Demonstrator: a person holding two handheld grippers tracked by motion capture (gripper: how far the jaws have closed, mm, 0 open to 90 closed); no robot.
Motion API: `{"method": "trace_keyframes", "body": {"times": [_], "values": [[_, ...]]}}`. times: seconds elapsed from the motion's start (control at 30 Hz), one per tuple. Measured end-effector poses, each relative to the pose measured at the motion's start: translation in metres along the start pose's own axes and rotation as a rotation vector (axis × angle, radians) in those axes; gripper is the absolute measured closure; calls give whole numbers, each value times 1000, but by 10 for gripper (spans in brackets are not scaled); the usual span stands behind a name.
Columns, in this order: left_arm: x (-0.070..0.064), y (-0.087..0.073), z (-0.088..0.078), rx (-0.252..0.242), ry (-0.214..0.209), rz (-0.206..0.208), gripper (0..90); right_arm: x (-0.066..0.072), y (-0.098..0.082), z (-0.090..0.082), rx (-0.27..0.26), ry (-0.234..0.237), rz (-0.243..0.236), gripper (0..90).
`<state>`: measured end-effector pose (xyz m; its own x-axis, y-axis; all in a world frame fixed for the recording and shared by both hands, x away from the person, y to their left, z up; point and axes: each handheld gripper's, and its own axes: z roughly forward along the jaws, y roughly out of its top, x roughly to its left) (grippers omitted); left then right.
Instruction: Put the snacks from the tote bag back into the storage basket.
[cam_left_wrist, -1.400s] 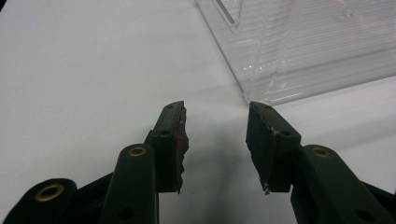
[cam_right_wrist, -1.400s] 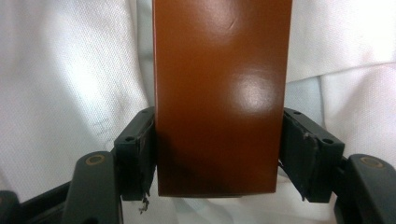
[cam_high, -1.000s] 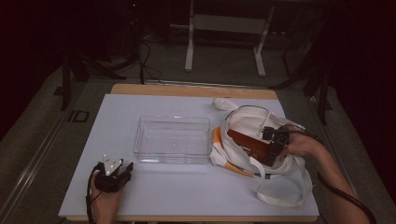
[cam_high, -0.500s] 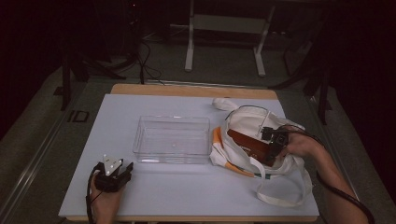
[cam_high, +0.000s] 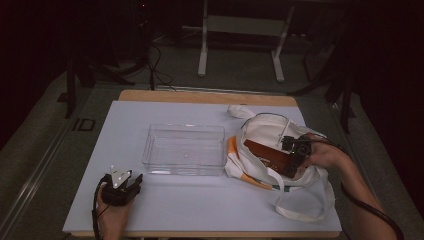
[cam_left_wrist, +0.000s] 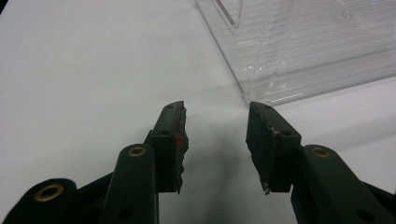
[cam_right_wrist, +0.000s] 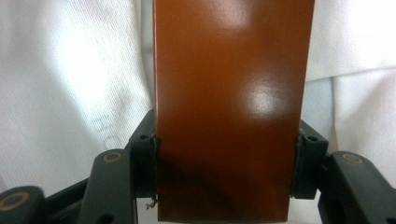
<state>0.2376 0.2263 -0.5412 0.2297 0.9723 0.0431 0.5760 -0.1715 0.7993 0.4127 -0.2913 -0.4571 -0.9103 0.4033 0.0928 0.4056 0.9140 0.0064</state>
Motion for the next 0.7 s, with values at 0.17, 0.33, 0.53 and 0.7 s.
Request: {"method": "trace_keyframes", "body": {"times": [0.17,0.33,0.53,0.7], "values": [[0,0,0,0,0,0,579,0,-3,-3,-1,-4,-3,425],[0,0,0,0,0,0,579,0,-4,-5,-2,-10,-3,426],[0,0,0,0,1,-1,579,0,-5,-12,-13,-22,-8,427],[0,0,0,0,0,0,579,-1,-8,-19,-27,-30,-9,427]]}}
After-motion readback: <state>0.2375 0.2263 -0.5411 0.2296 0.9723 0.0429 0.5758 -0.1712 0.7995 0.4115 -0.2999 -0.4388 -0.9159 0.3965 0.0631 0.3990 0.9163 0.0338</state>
